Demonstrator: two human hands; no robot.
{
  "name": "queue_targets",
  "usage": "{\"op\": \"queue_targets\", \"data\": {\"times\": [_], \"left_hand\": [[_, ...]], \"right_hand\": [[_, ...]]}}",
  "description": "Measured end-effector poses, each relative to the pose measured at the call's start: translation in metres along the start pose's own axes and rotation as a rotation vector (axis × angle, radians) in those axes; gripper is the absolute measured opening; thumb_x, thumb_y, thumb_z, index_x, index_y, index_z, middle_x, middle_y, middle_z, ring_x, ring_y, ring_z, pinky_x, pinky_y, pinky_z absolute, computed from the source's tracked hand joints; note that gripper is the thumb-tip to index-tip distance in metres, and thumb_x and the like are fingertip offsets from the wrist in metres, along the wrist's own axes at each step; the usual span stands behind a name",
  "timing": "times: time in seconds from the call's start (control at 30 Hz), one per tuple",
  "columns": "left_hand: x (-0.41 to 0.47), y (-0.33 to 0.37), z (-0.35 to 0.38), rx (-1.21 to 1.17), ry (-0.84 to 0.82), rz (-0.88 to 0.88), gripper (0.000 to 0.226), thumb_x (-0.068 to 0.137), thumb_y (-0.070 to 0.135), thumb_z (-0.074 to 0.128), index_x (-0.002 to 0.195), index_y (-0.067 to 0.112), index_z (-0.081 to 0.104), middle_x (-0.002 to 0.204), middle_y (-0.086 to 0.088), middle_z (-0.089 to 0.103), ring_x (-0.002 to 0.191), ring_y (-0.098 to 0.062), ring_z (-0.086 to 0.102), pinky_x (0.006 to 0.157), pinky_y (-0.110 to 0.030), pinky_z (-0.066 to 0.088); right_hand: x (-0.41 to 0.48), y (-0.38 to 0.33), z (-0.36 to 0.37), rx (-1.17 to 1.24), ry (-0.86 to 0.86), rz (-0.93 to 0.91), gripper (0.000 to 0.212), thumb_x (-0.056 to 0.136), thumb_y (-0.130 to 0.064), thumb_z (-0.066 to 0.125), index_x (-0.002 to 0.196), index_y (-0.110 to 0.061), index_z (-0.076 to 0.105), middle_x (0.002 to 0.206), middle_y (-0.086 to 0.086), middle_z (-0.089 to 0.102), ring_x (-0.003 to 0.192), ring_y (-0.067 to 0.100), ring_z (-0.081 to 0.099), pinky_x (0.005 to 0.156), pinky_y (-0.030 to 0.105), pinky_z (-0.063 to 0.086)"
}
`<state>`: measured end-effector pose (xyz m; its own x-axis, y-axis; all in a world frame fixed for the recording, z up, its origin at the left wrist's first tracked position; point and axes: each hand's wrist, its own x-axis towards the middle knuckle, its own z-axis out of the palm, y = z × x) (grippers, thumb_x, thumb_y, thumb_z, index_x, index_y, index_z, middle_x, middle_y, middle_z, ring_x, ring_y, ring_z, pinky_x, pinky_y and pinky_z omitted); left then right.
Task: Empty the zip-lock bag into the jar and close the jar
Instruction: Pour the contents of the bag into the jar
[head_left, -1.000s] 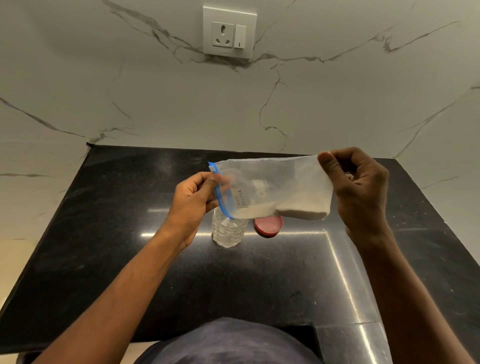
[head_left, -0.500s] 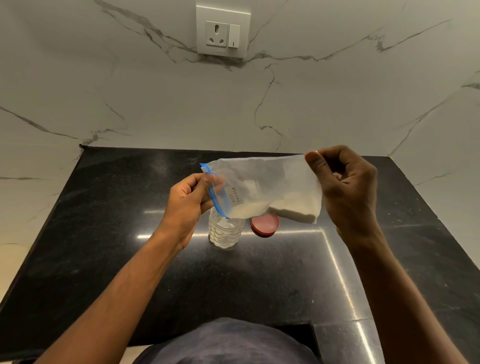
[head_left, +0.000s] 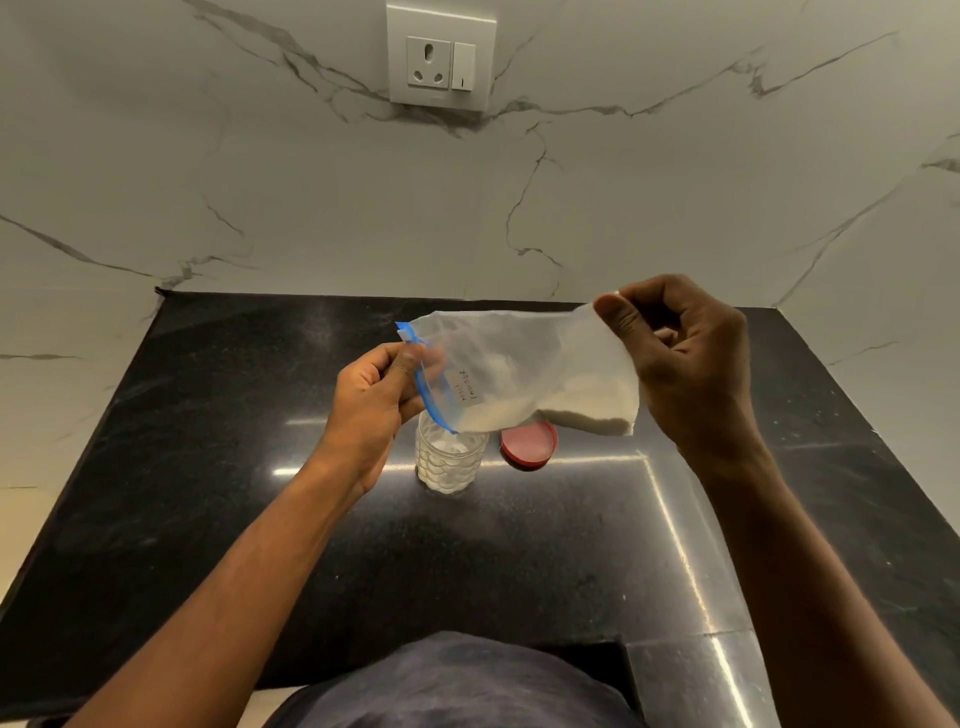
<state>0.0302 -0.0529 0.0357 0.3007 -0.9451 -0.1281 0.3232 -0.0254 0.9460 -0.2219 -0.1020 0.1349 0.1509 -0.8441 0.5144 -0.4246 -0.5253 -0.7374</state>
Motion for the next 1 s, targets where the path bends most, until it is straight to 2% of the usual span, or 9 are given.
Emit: {"op": "queue_targets", "data": {"times": [0.07, 0.13, 0.27, 0.37, 0.63, 0.87, 1.0], "left_hand": [[0.0, 0.001, 0.0, -0.001, 0.005, 0.001, 0.02, 0.109, 0.022, 0.055, 0.11, 0.017, 0.074, 0.115, -0.003, 0.081, 0.11, -0.02, 0.077, 0.086, -0.034, 0.066], [-0.001, 0.001, 0.0, -0.014, -0.001, -0.001, 0.02, 0.108, 0.021, 0.055, 0.109, 0.017, 0.074, 0.113, -0.003, 0.082, 0.11, -0.02, 0.078, 0.085, -0.033, 0.066], [-0.003, 0.0, 0.0, -0.024, 0.0, -0.006, 0.019, 0.108, 0.022, 0.056, 0.109, 0.017, 0.074, 0.111, 0.0, 0.082, 0.109, -0.017, 0.078, 0.081, -0.028, 0.065], [-0.003, 0.0, 0.0, -0.025, -0.005, -0.001, 0.019, 0.107, 0.023, 0.056, 0.107, 0.018, 0.075, 0.109, 0.002, 0.083, 0.107, -0.017, 0.078, 0.079, -0.027, 0.065], [-0.002, 0.0, -0.001, -0.037, -0.022, 0.001, 0.02, 0.108, 0.022, 0.056, 0.107, 0.019, 0.075, 0.109, 0.004, 0.083, 0.107, -0.017, 0.079, 0.078, -0.027, 0.065], [-0.003, 0.002, 0.0, -0.032, -0.025, 0.003, 0.02, 0.107, 0.024, 0.057, 0.106, 0.019, 0.076, 0.111, 0.002, 0.083, 0.107, -0.017, 0.078, 0.079, -0.027, 0.065], [-0.003, 0.003, 0.0, -0.018, -0.024, 0.007, 0.02, 0.107, 0.024, 0.056, 0.107, 0.019, 0.075, 0.109, 0.003, 0.083, 0.107, -0.017, 0.079, 0.078, -0.026, 0.065]], "right_hand": [[0.004, -0.001, -0.002, 0.006, 0.003, 0.005, 0.012, 0.098, -0.032, 0.072, 0.098, -0.019, 0.069, 0.089, 0.004, 0.071, 0.073, 0.026, 0.068, 0.058, 0.035, 0.059], [0.006, -0.003, -0.003, -0.01, -0.027, -0.004, 0.01, 0.097, -0.031, 0.073, 0.097, -0.022, 0.069, 0.088, -0.001, 0.07, 0.072, 0.02, 0.067, 0.06, 0.029, 0.056], [0.01, -0.004, -0.004, -0.025, -0.083, 0.002, 0.008, 0.097, -0.03, 0.073, 0.097, -0.023, 0.069, 0.088, -0.004, 0.071, 0.078, 0.021, 0.069, 0.066, 0.029, 0.059], [0.011, -0.006, -0.003, -0.03, -0.078, -0.007, 0.009, 0.097, -0.031, 0.074, 0.096, -0.024, 0.069, 0.086, -0.007, 0.07, 0.076, 0.019, 0.068, 0.064, 0.025, 0.058], [0.014, -0.006, -0.011, 0.002, -0.092, 0.015, 0.011, 0.097, -0.033, 0.073, 0.096, -0.022, 0.071, 0.086, -0.007, 0.072, 0.076, 0.022, 0.069, 0.066, 0.031, 0.06], [0.014, -0.005, -0.011, -0.007, -0.077, 0.029, 0.011, 0.098, -0.034, 0.072, 0.095, -0.024, 0.07, 0.086, -0.012, 0.071, 0.078, 0.009, 0.066, 0.069, 0.019, 0.054], [0.013, -0.001, -0.012, -0.018, -0.081, 0.044, 0.009, 0.099, -0.038, 0.069, 0.091, -0.037, 0.065, 0.084, -0.023, 0.069, 0.08, -0.001, 0.063, 0.07, 0.012, 0.052]]}}
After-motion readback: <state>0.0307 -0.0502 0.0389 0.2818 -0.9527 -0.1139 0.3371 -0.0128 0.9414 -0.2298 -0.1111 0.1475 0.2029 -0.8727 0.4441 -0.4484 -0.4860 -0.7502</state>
